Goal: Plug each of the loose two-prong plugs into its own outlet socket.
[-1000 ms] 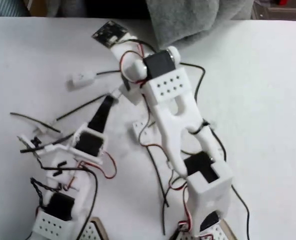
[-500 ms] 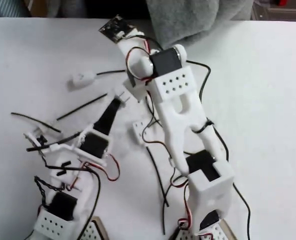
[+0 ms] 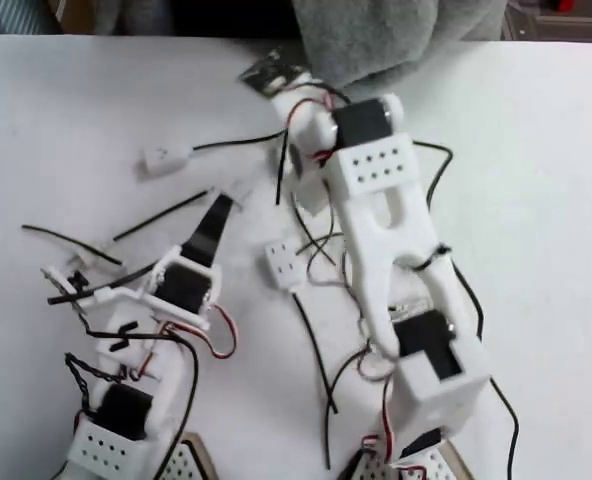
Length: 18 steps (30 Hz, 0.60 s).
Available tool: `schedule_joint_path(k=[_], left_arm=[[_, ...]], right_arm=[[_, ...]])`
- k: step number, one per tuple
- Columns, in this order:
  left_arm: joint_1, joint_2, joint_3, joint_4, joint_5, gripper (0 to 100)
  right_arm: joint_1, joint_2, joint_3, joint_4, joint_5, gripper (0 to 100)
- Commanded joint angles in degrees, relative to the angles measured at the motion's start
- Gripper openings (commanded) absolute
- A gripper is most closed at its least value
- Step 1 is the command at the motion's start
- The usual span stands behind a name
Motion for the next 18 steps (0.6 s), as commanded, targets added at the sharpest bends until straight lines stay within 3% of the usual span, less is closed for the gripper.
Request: schedule_joint_path(k=[1, 12, 18], left_arm=[[-0.22, -0.57, -0.09, -0.26, -0.18, 2], [-0.04, -0.57, -0.09, 0.00, -0.35, 2], [4.09, -0.57, -0.09, 3.25, -0.53, 2]], right_arm=[[-5.32, -6.20, 1.14, -0.31, 0.09, 34.1], [-7.87, -6.11, 0.00, -6.02, 0.09, 34.1], [-9.19, -6.11, -0.09, -10.07, -2.46, 34.1]])
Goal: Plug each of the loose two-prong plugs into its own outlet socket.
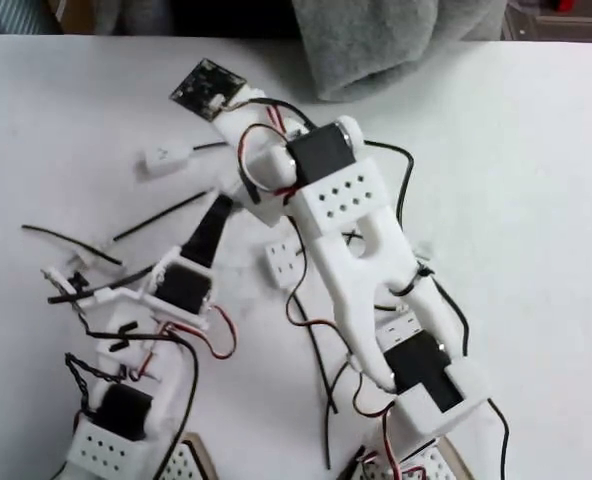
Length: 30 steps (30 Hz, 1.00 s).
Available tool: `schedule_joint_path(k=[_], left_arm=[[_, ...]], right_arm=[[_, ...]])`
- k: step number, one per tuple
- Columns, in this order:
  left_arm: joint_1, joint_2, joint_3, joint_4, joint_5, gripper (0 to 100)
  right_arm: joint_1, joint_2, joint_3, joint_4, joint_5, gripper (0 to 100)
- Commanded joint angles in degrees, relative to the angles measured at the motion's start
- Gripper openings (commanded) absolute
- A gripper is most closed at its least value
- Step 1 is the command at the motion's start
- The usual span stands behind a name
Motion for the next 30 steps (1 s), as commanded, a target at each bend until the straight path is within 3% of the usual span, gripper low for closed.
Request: schedule_joint_path(k=[1, 30], left_arm=[[2.77, 0.13, -0.09, 1.14, -0.26, 2], [2.68, 0.13, -0.09, 1.23, -0.26, 2]], right_arm=[[-1.54, -3.12, -1.23, -2.33, -1.41, 34.1], [-0.57, -3.12, -5.45, -2.77, -1.23, 34.1]])
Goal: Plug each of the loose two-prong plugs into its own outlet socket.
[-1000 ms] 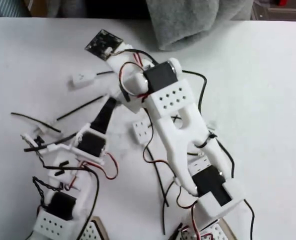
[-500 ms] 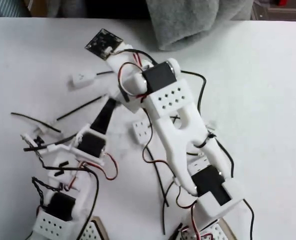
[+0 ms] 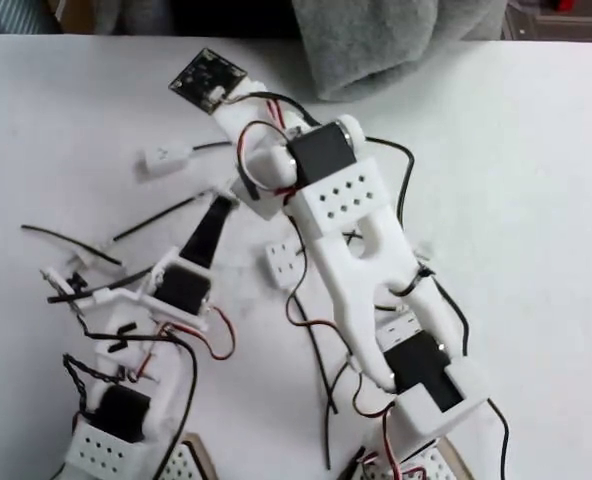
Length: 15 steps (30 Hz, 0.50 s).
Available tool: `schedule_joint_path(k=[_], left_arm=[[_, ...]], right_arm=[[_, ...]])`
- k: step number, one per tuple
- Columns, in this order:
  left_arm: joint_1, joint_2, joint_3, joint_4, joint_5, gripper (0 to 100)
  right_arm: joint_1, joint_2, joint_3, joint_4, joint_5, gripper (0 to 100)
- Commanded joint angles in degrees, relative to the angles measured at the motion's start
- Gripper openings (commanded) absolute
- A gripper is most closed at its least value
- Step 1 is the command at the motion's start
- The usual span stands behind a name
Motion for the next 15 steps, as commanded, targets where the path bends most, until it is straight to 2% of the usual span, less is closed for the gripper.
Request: schedule_joint_path(k=[1, 5, 11, 15], left_arm=[[2.59, 0.31, 0.00, 0.53, -0.26, 2], [1.63, 0.31, 0.00, 0.88, -0.26, 2], [-2.07, 0.31, 0.00, 0.53, -0.44, 2], [-3.30, 0.31, 0.00, 0.53, -6.07, 2]], right_arm=[[0.75, -3.12, -3.87, -0.48, -0.62, 34.1], [6.81, -3.56, -4.04, 4.44, -0.53, 34.1], [21.05, -3.65, -1.67, 9.36, -0.97, 34.1], [29.58, -3.30, 3.78, 9.27, -1.05, 34.1]])
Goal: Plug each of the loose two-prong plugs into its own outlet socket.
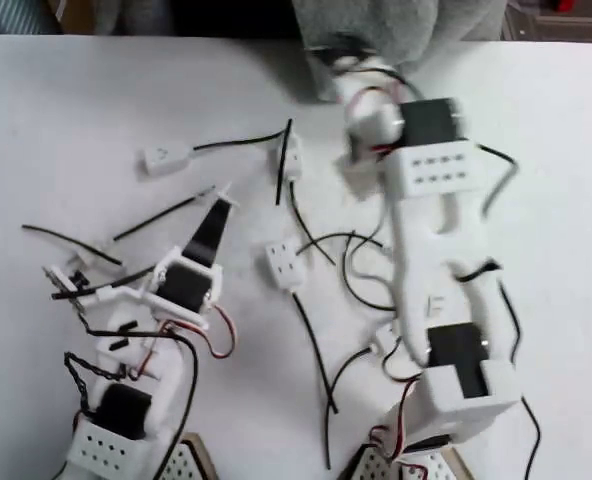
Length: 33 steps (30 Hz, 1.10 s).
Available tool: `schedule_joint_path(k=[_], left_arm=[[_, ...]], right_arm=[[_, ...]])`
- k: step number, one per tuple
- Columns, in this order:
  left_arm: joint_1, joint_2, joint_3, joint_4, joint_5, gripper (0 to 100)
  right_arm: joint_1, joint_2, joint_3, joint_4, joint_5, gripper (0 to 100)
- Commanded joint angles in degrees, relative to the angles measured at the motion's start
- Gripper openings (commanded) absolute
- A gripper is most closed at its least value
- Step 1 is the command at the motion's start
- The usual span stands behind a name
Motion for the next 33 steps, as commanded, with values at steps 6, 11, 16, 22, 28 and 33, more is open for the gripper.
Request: schedule_joint_path(k=[6, 11, 16, 22, 28, 33], left_arm=[[-0.40, -0.48, -0.62, -0.26, -10.20, 2], [-0.66, -0.40, -0.53, 0.18, -15.82, 2], [-0.40, -0.31, -2.29, 0.44, -22.95, 2], [-0.31, -0.22, -9.23, 7.56, -30.24, 2], [-0.31, 10.95, -16.97, 8.70, -33.85, 2], [-0.04, 33.54, -32.70, 9.32, -35.78, 2]], right_arm=[[15.78, -2.95, 11.16, -1.45, -12.04, 34.1], [18.68, -3.38, 20.22, -6.90, -16.88, 34.1], [22.37, -3.12, 30.77, -17.10, -21.80, 34.1], [26.15, -2.95, 41.23, -28.79, -24.09, 34.1], [25.63, -2.95, 49.85, -40.75, -26.11, 34.1], [25.45, -2.95, 54.77, -47.16, -26.11, 34.1]])
